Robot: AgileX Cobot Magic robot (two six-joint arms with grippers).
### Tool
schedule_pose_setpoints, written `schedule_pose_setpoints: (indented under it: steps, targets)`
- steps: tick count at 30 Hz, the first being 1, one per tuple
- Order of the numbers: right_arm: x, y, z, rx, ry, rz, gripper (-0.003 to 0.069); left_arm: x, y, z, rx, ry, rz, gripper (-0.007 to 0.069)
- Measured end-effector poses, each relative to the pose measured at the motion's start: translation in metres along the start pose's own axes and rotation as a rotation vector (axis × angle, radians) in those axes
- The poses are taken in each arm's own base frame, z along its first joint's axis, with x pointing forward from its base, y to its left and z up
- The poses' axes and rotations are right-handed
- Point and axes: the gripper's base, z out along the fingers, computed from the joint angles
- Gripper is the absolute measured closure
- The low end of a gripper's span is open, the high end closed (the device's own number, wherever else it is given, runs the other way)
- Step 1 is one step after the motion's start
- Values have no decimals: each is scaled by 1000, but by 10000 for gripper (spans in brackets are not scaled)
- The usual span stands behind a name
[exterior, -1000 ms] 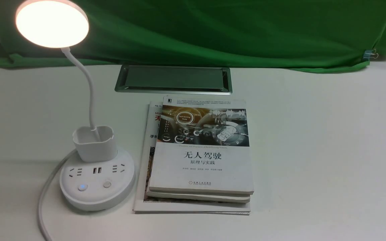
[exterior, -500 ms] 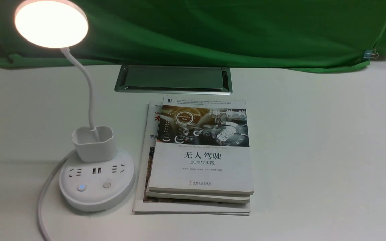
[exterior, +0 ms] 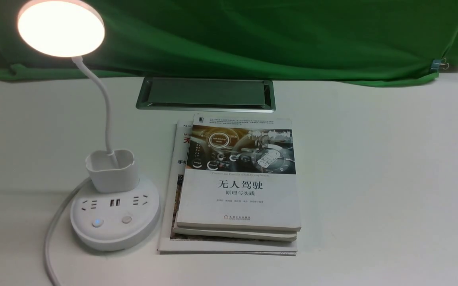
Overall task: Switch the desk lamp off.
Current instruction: Use the left arm to press the button switch on the lamp holder
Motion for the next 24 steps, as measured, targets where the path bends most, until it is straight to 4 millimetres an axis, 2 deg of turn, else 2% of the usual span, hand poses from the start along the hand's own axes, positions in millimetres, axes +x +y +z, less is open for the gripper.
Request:
schedule_pose_setpoints:
  steps: [2, 7, 13, 15, 17, 18, 19, 21, 22, 23, 24]
  targets:
    - [0, 0, 0, 0, 0, 0, 622, 0, 0, 14, -14, 112, 22, 606]
    - [0, 0, 0, 0, 0, 0, 622, 8, -1, 40, -10, 244, 6, 606]
    - [0, 0, 0, 0, 0, 0, 622, 43, -1, 74, -21, 520, -45, 606]
    - [0, 0, 0, 0, 0, 0, 622, 61, -3, 93, 3, 743, -13, 606]
    - [0, 0, 0, 0, 0, 0, 622, 69, -4, 102, 35, 840, 16, 606]
    - [0, 0, 0, 0, 0, 0, 622, 80, -8, 114, 87, 965, 22, 606]
    - [0, 0, 0, 0, 0, 0, 622, 81, -8, 115, 98, 979, 40, 606]
    - [0, 0, 0, 0, 0, 0, 622, 100, -18, 133, 189, 1136, 22, 606]
    - [0, 0, 0, 0, 0, 0, 622, 100, -19, 133, 195, 1139, 23, 606]
    - [0, 0, 0, 0, 0, 0, 622, 109, -30, 143, 232, 1191, 42, 606]
    - [0, 0, 0, 0, 0, 0, 622, 109, -33, 145, 235, 1194, 54, 606]
